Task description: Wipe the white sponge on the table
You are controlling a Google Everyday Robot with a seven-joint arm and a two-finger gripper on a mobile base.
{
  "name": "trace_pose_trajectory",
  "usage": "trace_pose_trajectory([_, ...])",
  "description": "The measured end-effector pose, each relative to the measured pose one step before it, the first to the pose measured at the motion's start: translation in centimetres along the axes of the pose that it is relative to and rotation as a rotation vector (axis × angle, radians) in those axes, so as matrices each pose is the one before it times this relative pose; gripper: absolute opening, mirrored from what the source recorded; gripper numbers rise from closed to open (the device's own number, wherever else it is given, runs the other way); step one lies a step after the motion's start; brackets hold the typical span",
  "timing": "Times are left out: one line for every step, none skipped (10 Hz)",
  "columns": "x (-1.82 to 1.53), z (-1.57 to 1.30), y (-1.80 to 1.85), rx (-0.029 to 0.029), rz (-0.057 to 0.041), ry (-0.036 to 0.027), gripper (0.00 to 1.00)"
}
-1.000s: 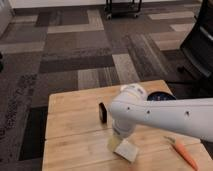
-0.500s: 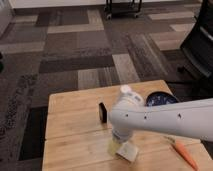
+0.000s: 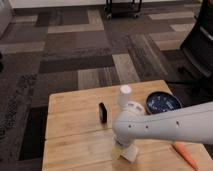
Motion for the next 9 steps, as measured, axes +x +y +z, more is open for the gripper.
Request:
trace_pose_trajectory([0.148,0.205,0.114,-0.00147,-0.00305,0.00701,0.41])
trace_pose_trajectory([0.176,0.457,0.352,-0.00802,-0.00833,0.01295,0.21])
trace_pose_trajectory([0.034,0.166,0.167,-0.00472,-0.00218,0.00433,0.12])
trace_pose_trajectory([-0.015,0.16,0.168,-0.00642,-0.00326,0.00472,0.01])
trace_pose_trajectory([-0.141,-0.018,0.229,-0.00394,-0.01283,0.00547,0.0])
trace_pose_trajectory([-0.773,-0.295,0.478,-0.00241,-0.02866,-0.00107,0.0])
trace_pose_trajectory([-1.253,-0.313,0.595,-0.00374,-0.0365,-0.01247,0.0])
trace_pose_trajectory([-1.508,-0.093,0.687,-0.00881,-0.04822,-0.01343,0.0])
trace_pose_trajectory([-1.277,0.451,0.118,-0.01755,-0.03153,-0.01729,0.0])
